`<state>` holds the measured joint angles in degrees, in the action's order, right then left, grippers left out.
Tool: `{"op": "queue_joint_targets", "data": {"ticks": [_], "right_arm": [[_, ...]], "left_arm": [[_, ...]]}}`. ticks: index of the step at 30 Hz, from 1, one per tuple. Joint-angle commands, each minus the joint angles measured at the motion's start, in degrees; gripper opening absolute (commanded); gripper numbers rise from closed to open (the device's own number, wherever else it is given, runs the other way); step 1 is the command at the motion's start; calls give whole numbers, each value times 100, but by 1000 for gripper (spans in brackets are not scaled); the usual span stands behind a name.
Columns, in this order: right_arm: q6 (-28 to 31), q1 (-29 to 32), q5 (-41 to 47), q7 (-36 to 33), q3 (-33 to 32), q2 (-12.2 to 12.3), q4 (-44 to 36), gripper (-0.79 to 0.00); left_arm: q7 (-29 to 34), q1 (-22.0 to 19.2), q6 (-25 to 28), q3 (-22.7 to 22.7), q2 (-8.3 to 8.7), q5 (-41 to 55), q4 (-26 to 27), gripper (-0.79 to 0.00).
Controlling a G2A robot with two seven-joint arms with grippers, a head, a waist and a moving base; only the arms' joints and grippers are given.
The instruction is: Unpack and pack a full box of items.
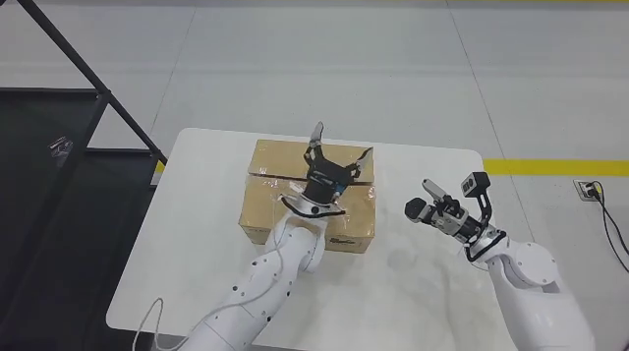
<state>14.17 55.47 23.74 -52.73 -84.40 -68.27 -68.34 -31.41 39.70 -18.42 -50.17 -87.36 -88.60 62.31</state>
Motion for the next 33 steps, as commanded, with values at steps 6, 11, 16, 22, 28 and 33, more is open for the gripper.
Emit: {"op": "queue_joint_targets", "data": {"ticks": [6, 11, 16, 22, 28, 33], "right_arm": [[-58, -204, -87, -11, 138, 6, -27, 0], [-15, -244, -169, -12, 111, 36, -215, 0], [-22, -254, -279, 98, 132, 55, -557, 0], [70, -350, -454, -469, 271, 96, -839, 0], [332, -307, -459, -668, 302, 130, -887, 0], [541, -114, -260, -729, 188, 167, -839, 0]], "left_arm": [[-171, 1063, 182, -1398, 410, -485, 1661, 0], [-76, 1906, 421, -2743, 667, -461, 2484, 0], [236, 2398, 1232, -3594, 832, -328, 2608, 0], [219, 2629, 2607, -3591, 996, -1354, 2464, 0], [219, 2320, 3727, -3179, 1094, -2241, 2271, 0], [252, 1775, 4495, -2733, 1094, -2317, 2014, 0]]}}
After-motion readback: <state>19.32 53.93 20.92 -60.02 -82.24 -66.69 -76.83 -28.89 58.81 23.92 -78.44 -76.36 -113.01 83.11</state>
